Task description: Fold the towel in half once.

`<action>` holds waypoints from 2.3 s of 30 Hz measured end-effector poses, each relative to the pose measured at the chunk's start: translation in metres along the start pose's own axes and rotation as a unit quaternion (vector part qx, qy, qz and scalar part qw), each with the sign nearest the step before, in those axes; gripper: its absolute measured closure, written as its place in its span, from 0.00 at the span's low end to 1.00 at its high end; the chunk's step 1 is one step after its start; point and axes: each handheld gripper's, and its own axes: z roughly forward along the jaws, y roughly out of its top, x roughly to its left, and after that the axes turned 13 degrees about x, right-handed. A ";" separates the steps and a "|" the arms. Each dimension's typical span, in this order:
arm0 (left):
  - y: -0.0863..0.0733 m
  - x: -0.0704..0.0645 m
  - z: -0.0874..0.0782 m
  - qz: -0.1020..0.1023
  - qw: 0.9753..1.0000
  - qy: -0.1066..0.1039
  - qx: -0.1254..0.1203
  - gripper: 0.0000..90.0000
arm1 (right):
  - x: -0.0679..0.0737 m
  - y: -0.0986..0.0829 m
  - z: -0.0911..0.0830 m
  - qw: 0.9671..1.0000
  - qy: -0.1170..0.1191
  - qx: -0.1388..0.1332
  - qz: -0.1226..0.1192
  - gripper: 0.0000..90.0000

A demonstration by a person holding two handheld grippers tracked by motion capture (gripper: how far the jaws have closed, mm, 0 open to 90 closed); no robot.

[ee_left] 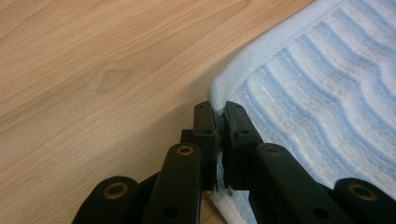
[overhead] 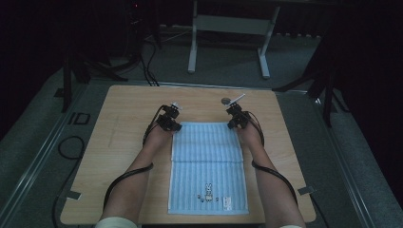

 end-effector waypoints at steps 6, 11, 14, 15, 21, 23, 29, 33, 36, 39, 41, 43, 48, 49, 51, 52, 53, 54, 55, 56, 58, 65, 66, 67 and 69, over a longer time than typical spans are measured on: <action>0.007 -0.001 -0.029 0.012 0.999 -0.016 -0.035 0.95 | -0.006 -0.003 -0.033 0.999 -0.008 -0.035 -0.008 0.98; 0.015 -0.003 -0.066 0.016 0.997 -0.024 -0.072 0.95 | -0.011 -0.002 -0.068 0.997 -0.023 -0.067 -0.014 0.98; 0.020 -0.007 -0.091 0.025 0.995 -0.021 -0.097 0.95 | -0.012 -0.002 -0.091 0.995 -0.031 -0.089 -0.016 0.98; 0.022 -0.009 -0.100 0.028 0.994 -0.014 -0.106 0.95 | -0.012 -0.002 -0.099 0.994 -0.035 -0.098 -0.017 0.98; 0.026 -0.018 -0.146 0.051 0.988 -0.004 -0.144 0.95 | -0.011 -0.011 -0.144 0.987 -0.050 -0.147 -0.033 0.97; 0.025 -0.022 -0.156 0.059 0.987 0.005 -0.148 0.95 | -0.008 -0.017 -0.158 0.985 -0.053 -0.162 -0.040 0.97; 0.018 -0.029 -0.180 0.071 0.984 0.005 -0.166 0.95 | 0.006 -0.040 -0.195 0.973 -0.071 -0.210 -0.067 0.97; 0.000 -0.038 -0.181 0.100 0.982 -0.007 -0.161 0.95 | 0.022 -0.068 -0.200 0.965 -0.070 -0.237 -0.089 0.97; -0.022 -0.047 -0.173 0.121 0.980 -0.028 -0.154 0.95 | 0.032 -0.094 -0.187 0.963 -0.062 -0.240 -0.106 0.97; -0.048 -0.054 -0.160 0.127 0.980 -0.057 -0.145 0.95 | 0.040 -0.120 -0.167 0.965 -0.044 -0.236 -0.109 0.97; -0.065 -0.059 -0.149 0.132 0.980 -0.071 -0.134 0.95 | 0.045 -0.140 -0.151 0.966 -0.028 -0.233 -0.110 0.97; -0.082 -0.064 -0.137 0.135 0.980 -0.085 -0.120 0.95 | 0.049 -0.156 -0.134 0.969 -0.009 -0.222 -0.107 0.97; -0.117 -0.076 -0.104 0.145 0.982 -0.094 -0.080 0.95 | 0.063 -0.187 -0.096 0.974 0.017 -0.197 -0.113 0.97; -0.122 -0.077 -0.097 0.145 0.982 -0.101 -0.065 0.95 | 0.065 -0.191 -0.089 0.975 0.023 -0.190 -0.112 0.97; -0.129 -0.078 -0.083 0.140 0.983 -0.111 -0.050 0.95 | 0.069 -0.198 -0.076 0.977 0.032 -0.181 -0.108 0.97; -0.131 -0.078 -0.077 0.139 0.983 -0.117 -0.039 0.95 | 0.070 -0.199 -0.069 0.979 0.032 -0.171 -0.109 0.97; -0.133 -0.077 -0.071 0.133 0.984 -0.116 -0.037 0.94 | 0.071 -0.201 -0.063 0.980 0.038 -0.167 -0.105 0.97; -0.134 -0.077 -0.066 0.130 0.984 -0.118 -0.031 0.94 | 0.072 -0.203 -0.058 0.980 0.049 -0.161 -0.104 0.97; -0.135 -0.076 -0.063 0.129 0.984 -0.124 -0.026 0.94 | 0.074 -0.206 -0.054 0.981 0.051 -0.158 -0.103 0.97; -0.137 -0.076 -0.060 0.125 0.984 -0.125 -0.026 0.95 | 0.074 -0.209 -0.051 0.981 0.056 -0.159 -0.098 0.97; -0.137 -0.076 -0.055 0.126 0.983 -0.130 -0.012 0.94 | 0.075 -0.214 -0.044 0.981 0.065 -0.155 -0.097 0.97; -0.129 -0.073 -0.042 0.113 0.985 -0.131 0.008 0.94 | 0.068 -0.210 -0.026 0.985 0.080 -0.128 -0.084 0.97; -0.125 -0.072 -0.046 0.112 0.985 -0.130 0.005 0.94 | 0.067 -0.207 -0.029 0.985 0.075 -0.129 -0.087 0.97; -0.122 -0.072 -0.054 0.117 0.985 -0.124 -0.004 0.94 | 0.065 -0.205 -0.034 0.985 0.071 -0.132 -0.087 0.97; -0.120 -0.078 -0.078 0.131 0.985 -0.110 -0.037 0.94 | 0.066 -0.204 -0.052 0.982 0.059 -0.153 -0.092 0.97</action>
